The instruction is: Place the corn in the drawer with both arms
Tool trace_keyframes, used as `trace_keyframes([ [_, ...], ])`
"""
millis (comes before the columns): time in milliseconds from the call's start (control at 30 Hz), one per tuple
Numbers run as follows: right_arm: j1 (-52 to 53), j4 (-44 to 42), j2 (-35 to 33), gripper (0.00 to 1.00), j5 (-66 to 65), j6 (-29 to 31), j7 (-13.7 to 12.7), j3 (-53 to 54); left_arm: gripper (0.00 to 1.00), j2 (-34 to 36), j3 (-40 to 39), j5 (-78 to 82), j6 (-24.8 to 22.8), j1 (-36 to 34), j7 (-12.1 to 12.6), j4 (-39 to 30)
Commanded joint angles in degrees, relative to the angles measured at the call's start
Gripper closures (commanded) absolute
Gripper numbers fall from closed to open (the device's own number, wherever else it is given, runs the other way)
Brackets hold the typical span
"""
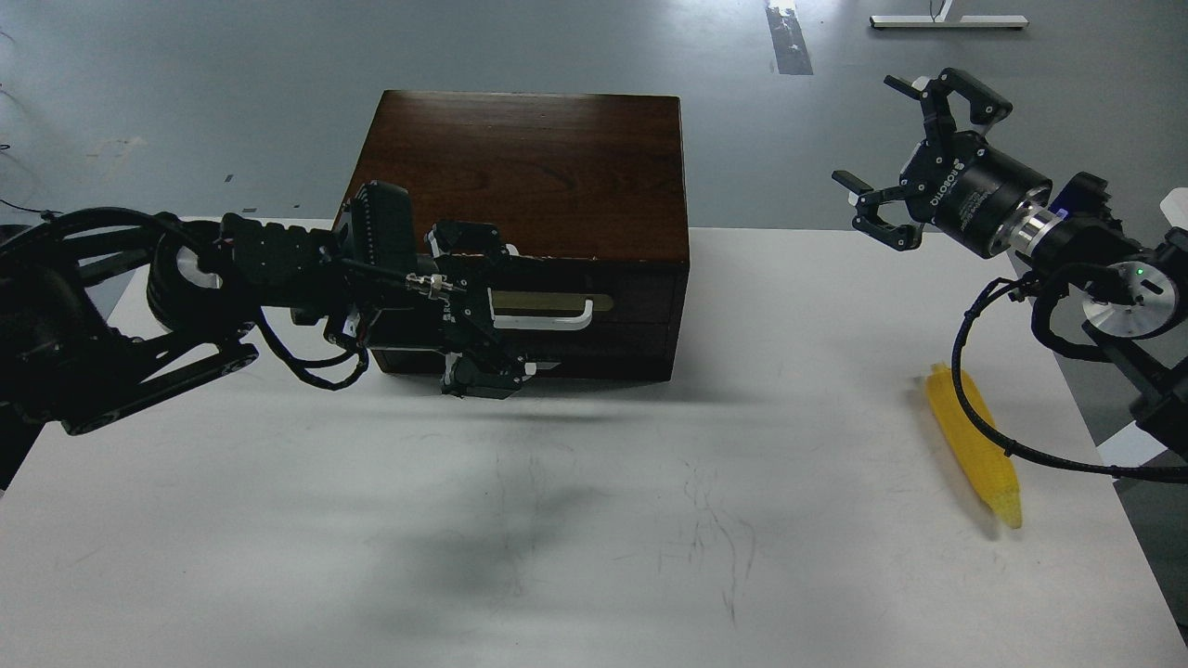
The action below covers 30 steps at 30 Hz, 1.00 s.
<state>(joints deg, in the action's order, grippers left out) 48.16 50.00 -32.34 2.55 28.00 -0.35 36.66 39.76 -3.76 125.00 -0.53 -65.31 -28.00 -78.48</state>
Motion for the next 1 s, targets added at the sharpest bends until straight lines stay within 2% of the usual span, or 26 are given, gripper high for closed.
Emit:
trace_keyframes([
  [0, 0.0, 0.01, -0.09, 0.0, 0.0, 0.0, 0.0, -0.01, 0.02, -0.03, 0.07, 0.0, 0.0, -0.08, 0.0, -0.01],
  [968, -0.35, 0.27, -2.11, 0.0, 0.09, 0.0, 0.09, -0.01, 0.02, 0.23, -0.2, 0.0, -0.18, 3.44, 0.0, 0.43],
])
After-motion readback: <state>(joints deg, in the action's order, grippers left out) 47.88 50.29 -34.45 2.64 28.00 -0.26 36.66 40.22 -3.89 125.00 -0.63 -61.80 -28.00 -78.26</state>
